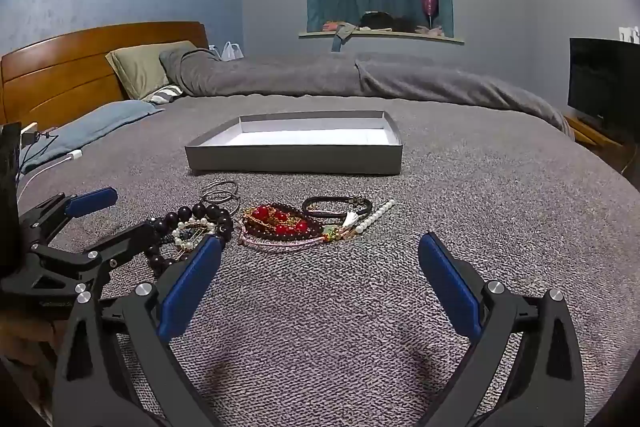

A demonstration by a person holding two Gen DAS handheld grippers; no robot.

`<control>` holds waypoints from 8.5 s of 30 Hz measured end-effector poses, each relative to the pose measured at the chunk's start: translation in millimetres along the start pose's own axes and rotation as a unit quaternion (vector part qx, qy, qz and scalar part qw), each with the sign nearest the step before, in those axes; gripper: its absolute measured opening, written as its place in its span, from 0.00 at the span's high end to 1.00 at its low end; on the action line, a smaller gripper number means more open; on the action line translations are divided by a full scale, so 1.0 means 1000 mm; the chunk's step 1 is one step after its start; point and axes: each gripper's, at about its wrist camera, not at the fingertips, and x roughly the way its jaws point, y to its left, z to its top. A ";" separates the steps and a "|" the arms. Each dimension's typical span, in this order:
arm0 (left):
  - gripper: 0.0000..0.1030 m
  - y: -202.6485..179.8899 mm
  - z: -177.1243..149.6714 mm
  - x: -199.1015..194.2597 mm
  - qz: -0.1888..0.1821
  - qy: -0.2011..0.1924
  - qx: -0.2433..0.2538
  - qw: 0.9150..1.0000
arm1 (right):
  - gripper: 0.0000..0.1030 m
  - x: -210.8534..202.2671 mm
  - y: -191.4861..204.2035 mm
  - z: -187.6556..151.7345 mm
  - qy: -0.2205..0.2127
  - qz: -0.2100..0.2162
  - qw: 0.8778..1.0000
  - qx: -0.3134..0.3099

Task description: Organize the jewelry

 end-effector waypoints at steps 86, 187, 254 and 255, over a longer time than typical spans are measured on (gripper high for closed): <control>0.20 0.007 0.015 0.024 -0.064 0.076 0.021 0.995 | 0.05 0.026 -0.005 0.024 0.044 0.020 0.999 -0.004; 0.85 0.081 0.147 0.076 -0.098 -0.026 -0.041 0.994 | 0.74 0.119 -0.047 0.153 0.011 0.142 0.987 0.070; 0.44 0.051 0.052 0.104 -0.153 0.159 0.032 0.975 | 0.40 0.113 -0.098 0.049 0.119 0.047 0.986 0.102; 0.45 0.050 0.051 0.103 -0.153 0.159 0.036 0.975 | 0.40 0.113 -0.097 0.049 0.120 0.048 0.986 0.101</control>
